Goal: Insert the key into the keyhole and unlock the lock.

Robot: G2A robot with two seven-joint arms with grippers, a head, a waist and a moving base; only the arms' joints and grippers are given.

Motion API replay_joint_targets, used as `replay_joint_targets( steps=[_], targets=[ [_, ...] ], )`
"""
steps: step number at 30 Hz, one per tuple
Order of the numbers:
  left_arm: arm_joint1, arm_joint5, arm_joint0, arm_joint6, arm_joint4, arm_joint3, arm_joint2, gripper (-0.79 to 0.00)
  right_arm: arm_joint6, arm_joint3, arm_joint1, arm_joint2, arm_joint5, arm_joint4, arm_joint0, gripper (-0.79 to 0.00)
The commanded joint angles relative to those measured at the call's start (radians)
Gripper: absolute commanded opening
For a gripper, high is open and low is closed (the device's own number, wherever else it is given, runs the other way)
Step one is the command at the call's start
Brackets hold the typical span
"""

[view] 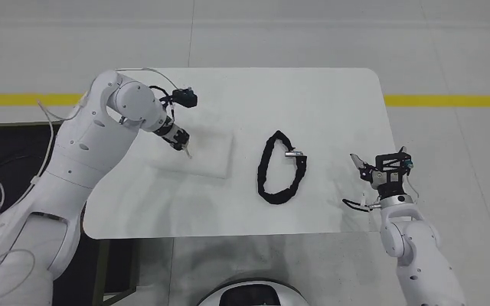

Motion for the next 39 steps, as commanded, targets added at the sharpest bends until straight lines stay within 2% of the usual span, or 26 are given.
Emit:
replay_joint_targets(
  steps=[1,4,7,11,16,22,39],
  targets=[
    [0.013,0.035,0.006,0.000,-0.004,-0.046,-0.014,-0.785,0.000,0.000,0.000,0.000,0.000,0.000,0.000,0.000],
    [0.031,0.102,0.014,0.028,-0.024,-0.120,-0.088,-0.785,0.000,0.000,0.000,0.000,0.000,0.000,0.000,0.000],
    [0.049,0.184,0.070,0.168,-0.108,-0.163,-0.214,-0.785,0.000,0.000,0.000,0.000,0.000,0.000,0.000,0.000],
    [0.067,0.168,0.182,0.330,-0.241,-0.185,-0.350,-0.785,0.000,0.000,0.000,0.000,0.000,0.000,0.000,0.000],
    [0.074,0.102,0.284,0.483,-0.430,-0.132,-0.466,-0.785,0.000,0.000,0.000,0.000,0.000,0.000,0.000,0.000],
    [0.076,0.036,0.366,0.599,-0.481,-0.103,-0.515,-0.785,0.000,0.000,0.000,0.000,0.000,0.000,0.000,0.000],
    [0.076,0.036,0.366,0.599,-0.481,-0.103,-0.515,-0.785,0.000,0.000,0.000,0.000,0.000,0.000,0.000,0.000]
  ],
)
